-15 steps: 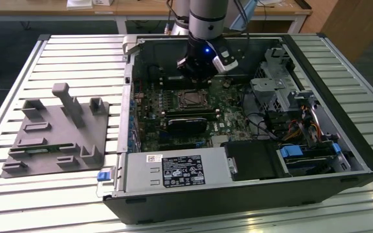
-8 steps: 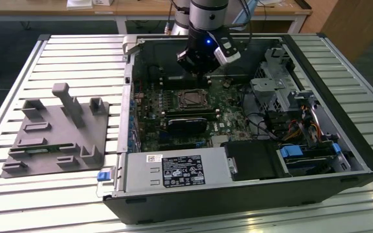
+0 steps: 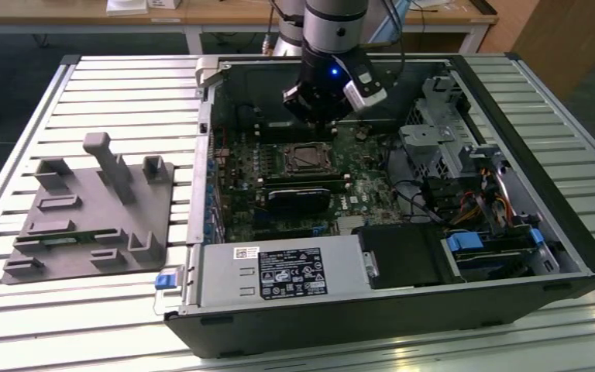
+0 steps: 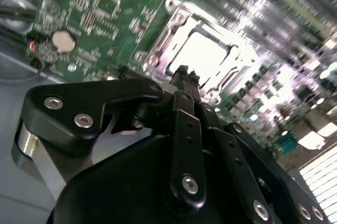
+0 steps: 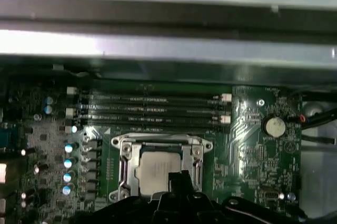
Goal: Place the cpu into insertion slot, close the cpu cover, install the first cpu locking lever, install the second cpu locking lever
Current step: 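Install the second cpu locking lever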
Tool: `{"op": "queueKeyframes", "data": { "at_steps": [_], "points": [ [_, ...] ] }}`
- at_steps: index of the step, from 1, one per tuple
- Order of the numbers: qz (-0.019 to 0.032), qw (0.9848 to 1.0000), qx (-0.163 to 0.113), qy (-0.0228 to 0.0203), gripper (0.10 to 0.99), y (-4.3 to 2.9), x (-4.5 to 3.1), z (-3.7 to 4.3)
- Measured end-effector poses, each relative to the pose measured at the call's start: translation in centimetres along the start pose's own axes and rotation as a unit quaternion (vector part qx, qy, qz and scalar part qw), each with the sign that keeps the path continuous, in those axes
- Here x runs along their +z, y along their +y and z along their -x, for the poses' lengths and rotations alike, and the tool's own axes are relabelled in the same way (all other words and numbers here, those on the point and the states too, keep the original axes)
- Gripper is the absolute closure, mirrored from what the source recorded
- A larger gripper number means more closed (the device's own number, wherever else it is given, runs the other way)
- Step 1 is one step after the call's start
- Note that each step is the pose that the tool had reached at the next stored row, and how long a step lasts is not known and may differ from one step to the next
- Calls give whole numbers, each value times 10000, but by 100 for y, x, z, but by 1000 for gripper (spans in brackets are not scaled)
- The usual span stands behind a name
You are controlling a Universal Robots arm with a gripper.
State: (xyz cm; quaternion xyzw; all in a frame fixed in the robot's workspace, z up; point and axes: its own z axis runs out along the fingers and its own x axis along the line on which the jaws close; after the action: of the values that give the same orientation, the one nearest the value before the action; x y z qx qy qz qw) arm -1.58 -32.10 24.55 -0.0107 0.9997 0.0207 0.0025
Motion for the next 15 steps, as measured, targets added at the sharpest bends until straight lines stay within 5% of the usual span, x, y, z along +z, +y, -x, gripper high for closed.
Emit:
{"op": "queueKeyframes", "data": {
  "at_steps": [5, 10, 13, 15],
  "points": [
    [4, 10000, 0, 7, 980, -184, -1, -4],
    [23, 10000, 2, 71, 980, -299, 41, -6],
    [135, 9999, 3, 78, 980, -345, 57, -8],
    [165, 9998, 3, 79, 980, -388, 75, -8]
  ]
}}
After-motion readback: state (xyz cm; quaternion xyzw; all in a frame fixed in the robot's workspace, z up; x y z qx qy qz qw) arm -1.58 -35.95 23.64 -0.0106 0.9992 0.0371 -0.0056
